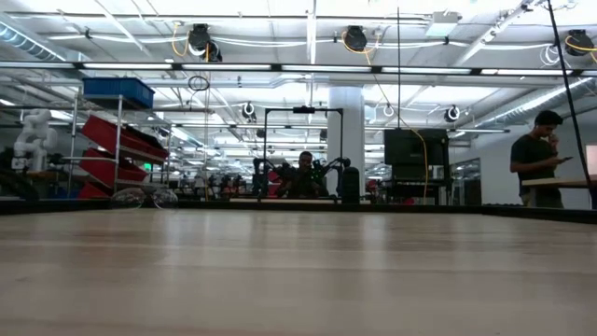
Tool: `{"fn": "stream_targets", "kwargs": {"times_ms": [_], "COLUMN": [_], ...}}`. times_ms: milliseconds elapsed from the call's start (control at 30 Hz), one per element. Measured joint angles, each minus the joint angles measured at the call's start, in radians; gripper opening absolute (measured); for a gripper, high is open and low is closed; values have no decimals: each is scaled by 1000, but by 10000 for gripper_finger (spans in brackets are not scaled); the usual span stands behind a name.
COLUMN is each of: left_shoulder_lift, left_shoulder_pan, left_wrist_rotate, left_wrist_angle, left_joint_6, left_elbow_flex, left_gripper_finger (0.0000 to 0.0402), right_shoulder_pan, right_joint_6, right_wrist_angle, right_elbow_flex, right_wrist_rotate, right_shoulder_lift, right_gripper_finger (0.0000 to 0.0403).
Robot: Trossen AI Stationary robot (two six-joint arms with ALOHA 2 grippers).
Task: Coil cords
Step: Coil the black wire onto the spool
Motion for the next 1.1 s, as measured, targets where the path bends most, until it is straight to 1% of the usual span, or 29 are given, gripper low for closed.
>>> {"fn": "stream_targets", "kwargs": {"times_ms": [100, 167, 233, 400, 533, 633, 767, 833, 967, 1100], "left_shoulder_lift": [0, 0, 0, 0, 0, 0, 0, 0, 0, 0], "left_shoulder_pan": [10, 12, 12, 12, 2, -16, -36, -41, -41, -43], "left_wrist_rotate": [129, 176, 188, 193, 193, 180, 137, 111, 93, 19], "left_wrist_angle": [-5, -10, -31, -45, -60, -59, -59, -57, -56, -56], "left_joint_6": [0, -1, 0, 0, 5, 33, 77, 82, 79, 84], "left_elbow_flex": [34, 59, 78, 85, 85, 85, 85, 85, 85, 85], "left_gripper_finger": [177, 177, 177, 177, 177, 177, 177, 177, 177, 177], "right_shoulder_pan": [0, -1, -1, -1, -1, -1, -1, -1, -1, -1], "right_joint_6": [0, -4, -25, -105, -137, -139, -137, -137, -144, -151], "right_wrist_angle": [25, 53, 98, 240, 296, 302, 302, 302, 303, 303], "right_elbow_flex": [0, 0, 0, 0, 0, 0, 0, 0, 0, 0], "right_wrist_rotate": [-2, -2, -7, -70, -76, -76, -76, -76, -76, -76], "right_shoulder_lift": [-11, -18, -19, -20, -20, -20, -20, -20, -20, -20], "right_gripper_finger": [0, 0, 0, 0, 0, 0, 0, 0, 0, 0]}}
